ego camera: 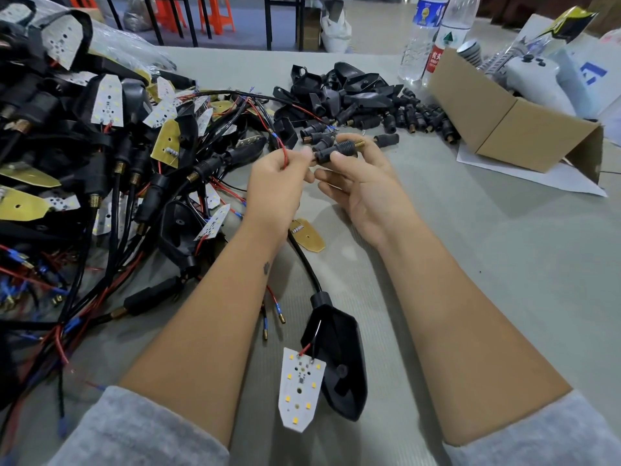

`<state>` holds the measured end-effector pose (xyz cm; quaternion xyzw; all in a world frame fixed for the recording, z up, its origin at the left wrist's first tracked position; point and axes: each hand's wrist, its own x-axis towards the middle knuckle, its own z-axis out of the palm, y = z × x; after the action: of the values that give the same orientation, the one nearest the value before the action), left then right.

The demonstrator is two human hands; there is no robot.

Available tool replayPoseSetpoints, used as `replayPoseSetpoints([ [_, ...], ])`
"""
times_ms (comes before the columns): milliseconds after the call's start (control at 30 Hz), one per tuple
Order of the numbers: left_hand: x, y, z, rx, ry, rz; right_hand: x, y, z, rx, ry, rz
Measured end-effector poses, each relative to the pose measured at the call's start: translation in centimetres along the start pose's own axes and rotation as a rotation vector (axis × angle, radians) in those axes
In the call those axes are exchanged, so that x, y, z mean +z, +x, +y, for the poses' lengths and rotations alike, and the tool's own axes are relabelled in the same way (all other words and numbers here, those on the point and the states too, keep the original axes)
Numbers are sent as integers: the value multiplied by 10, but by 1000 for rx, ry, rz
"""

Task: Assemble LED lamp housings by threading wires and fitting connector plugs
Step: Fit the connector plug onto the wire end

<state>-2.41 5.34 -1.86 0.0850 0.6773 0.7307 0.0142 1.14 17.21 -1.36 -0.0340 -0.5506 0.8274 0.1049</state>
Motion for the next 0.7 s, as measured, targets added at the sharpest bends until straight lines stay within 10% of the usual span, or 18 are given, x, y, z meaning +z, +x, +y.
replayPoseSetpoints([
  [700,-1,1,1,7,-138,-26,4,1,2,-15,-48,86],
])
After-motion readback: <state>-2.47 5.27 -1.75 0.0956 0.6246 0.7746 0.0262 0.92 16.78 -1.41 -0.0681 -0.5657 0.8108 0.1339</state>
